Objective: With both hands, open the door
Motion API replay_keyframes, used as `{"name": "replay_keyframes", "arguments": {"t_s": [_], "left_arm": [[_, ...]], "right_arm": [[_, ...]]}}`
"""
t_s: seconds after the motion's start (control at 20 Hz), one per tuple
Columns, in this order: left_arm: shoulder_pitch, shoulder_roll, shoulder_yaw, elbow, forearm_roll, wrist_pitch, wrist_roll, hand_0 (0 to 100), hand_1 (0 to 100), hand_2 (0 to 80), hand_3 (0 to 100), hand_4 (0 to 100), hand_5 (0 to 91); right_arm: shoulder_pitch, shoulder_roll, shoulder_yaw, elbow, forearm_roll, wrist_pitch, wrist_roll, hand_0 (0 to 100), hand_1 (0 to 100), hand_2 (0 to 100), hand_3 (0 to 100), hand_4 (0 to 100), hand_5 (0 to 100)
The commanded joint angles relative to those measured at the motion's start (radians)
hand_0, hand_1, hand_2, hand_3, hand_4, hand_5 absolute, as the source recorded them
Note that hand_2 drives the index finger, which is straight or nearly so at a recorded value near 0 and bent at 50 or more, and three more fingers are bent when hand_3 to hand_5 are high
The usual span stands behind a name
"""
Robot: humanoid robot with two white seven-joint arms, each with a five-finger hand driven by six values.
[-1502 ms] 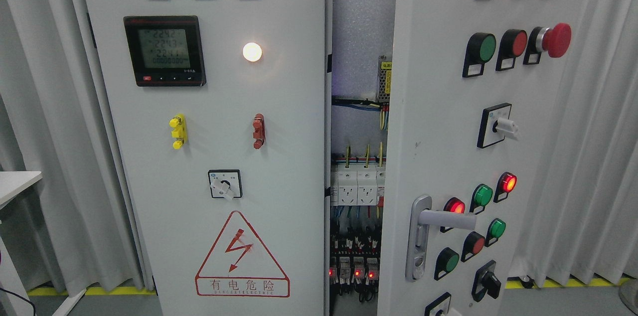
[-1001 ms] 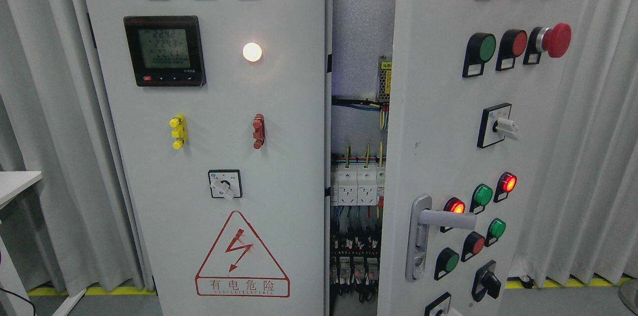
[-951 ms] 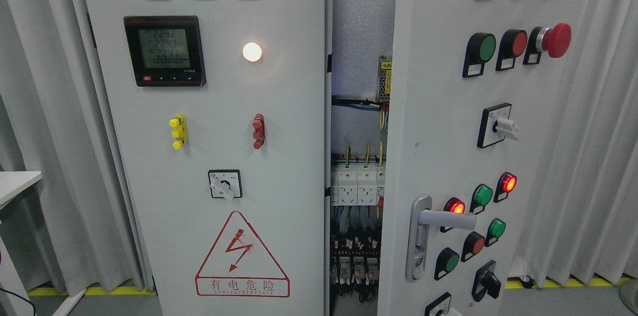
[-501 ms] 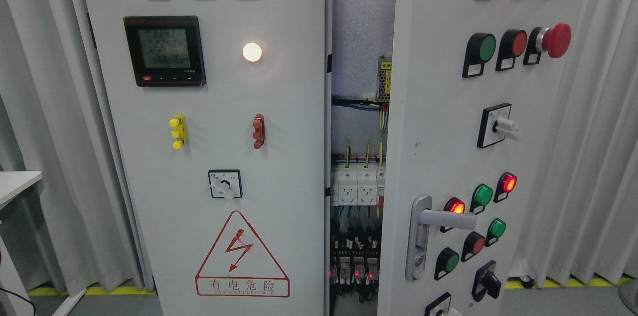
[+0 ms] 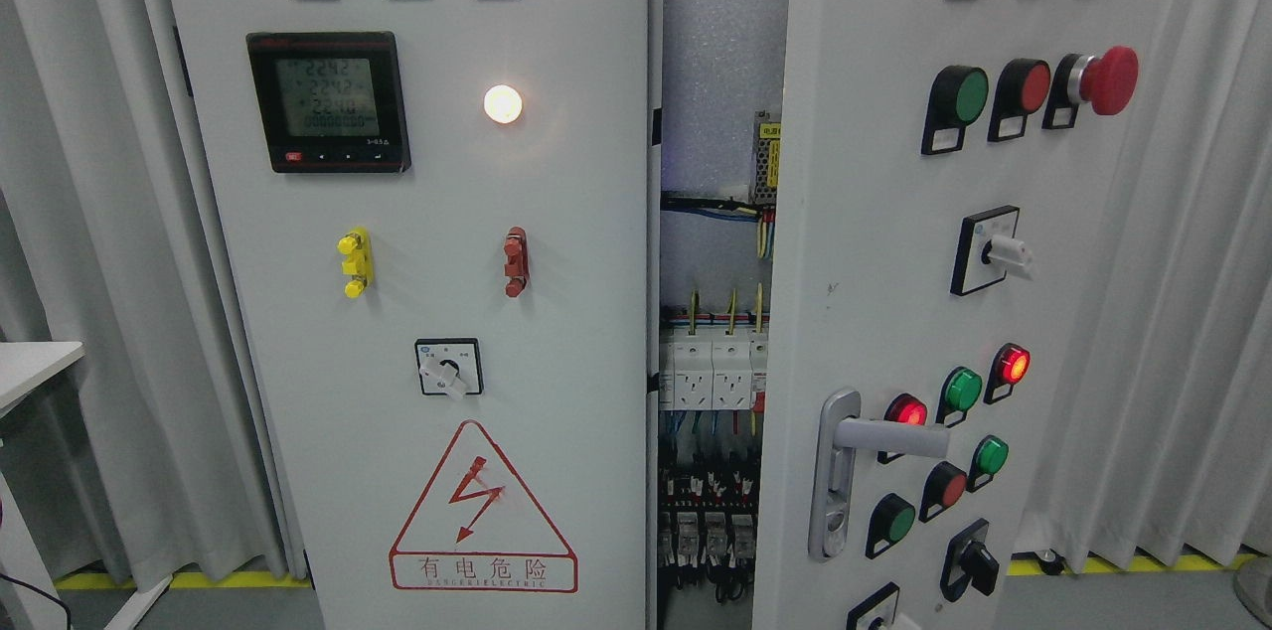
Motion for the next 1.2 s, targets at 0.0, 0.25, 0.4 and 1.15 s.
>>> {"name": "replay_keyframes", "arguments": {"t_s": [0.0, 0.25, 0.4, 1.15], "left_arm": [[0.080, 0.179, -0.085, -0.698, 0.256, 0.008, -0.030, 30, 0, 2.7, 3, 4, 0.0], [0.061, 0.308, -0.087, -0.802, 0.509, 0.050, -0.123, 30, 0, 2.8, 3, 4, 0.0], [0.028, 0.348, -0.085, -0.877, 0.614, 0.156, -0.134, 30, 0, 2.7, 3, 4, 0.0], [-0.529, 0.613, -0.065, -0.969, 1.091, 0.557, -0.151, 30, 0, 2.7, 3, 4, 0.0]], "right_arm": [[-0.012, -0.005, 0.000, 0.000, 0.000, 0.000, 0.000, 22, 0, 0, 0, 0, 0], [-0.012, -0.005, 0.000, 0.000, 0.000, 0.000, 0.002, 22, 0, 0, 0, 0, 0], [-0.012, -0.005, 0.000, 0.000, 0.000, 0.000, 0.002, 22, 0, 0, 0, 0, 0], [-0.012, -0.005, 0.000, 0.000, 0.000, 0.000, 0.000, 22, 0, 0, 0, 0, 0]]}}
